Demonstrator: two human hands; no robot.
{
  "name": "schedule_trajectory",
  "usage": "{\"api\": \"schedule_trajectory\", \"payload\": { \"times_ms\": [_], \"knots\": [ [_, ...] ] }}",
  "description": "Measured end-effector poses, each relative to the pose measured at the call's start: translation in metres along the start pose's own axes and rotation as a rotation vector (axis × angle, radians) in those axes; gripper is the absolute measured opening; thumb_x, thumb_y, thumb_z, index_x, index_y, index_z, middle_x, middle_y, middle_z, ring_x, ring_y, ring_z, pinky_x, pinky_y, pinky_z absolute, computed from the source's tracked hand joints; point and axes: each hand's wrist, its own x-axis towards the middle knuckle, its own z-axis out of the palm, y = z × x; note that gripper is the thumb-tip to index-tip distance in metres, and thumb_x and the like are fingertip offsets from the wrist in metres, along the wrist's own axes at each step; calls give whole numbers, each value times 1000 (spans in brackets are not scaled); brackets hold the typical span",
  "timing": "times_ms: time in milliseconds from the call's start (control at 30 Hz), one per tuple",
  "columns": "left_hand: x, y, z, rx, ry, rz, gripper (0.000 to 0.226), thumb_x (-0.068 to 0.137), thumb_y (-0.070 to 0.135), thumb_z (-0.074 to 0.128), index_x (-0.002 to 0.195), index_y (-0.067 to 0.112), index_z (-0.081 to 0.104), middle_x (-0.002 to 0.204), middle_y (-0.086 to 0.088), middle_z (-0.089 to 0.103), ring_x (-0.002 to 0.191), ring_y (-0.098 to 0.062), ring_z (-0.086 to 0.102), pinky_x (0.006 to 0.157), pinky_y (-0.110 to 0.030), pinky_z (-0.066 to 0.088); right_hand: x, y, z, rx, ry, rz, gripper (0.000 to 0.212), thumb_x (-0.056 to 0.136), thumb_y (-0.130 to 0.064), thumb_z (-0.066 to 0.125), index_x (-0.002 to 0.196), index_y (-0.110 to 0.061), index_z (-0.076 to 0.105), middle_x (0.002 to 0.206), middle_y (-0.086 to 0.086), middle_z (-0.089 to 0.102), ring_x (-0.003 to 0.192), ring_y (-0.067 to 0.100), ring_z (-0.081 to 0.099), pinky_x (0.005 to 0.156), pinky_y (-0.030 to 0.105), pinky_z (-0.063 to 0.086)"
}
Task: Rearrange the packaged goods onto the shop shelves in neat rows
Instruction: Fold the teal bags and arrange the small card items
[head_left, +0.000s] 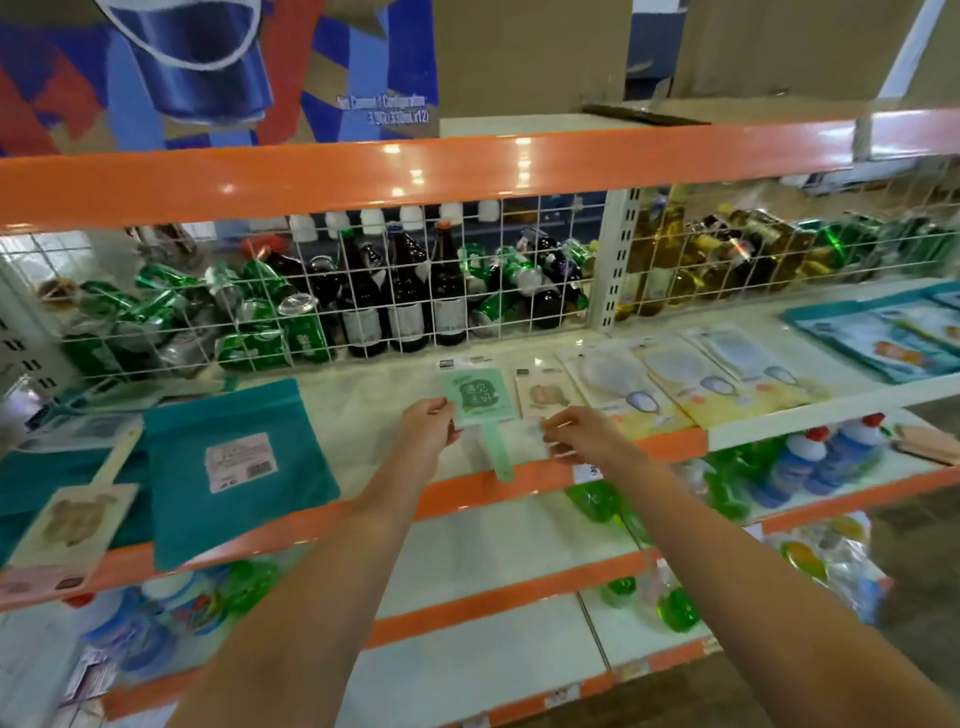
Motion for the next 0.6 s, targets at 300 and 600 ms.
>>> {"api": "schedule_trajectory", "payload": {
  "times_ms": [300,600],
  "knots": [
    [40,3,28,177,83,30,26,97,4,48,118,-7,59,97,-16,57,68,-18,55,63,-24,49,69,-4,-31,-735,81,-200,21,91,-10,47,106,-11,61,101,7,61,94,25,58,76,30,46],
    [57,-13,29,617,145,112,30,98,20,47,108,0,67,103,-17,68,94,-34,65,85,-43,54,97,-1,-30,-1001,-58,-371,29,96,-25,44,120,-28,61,123,2,60,109,25,57,92,35,50]
  ]
}}
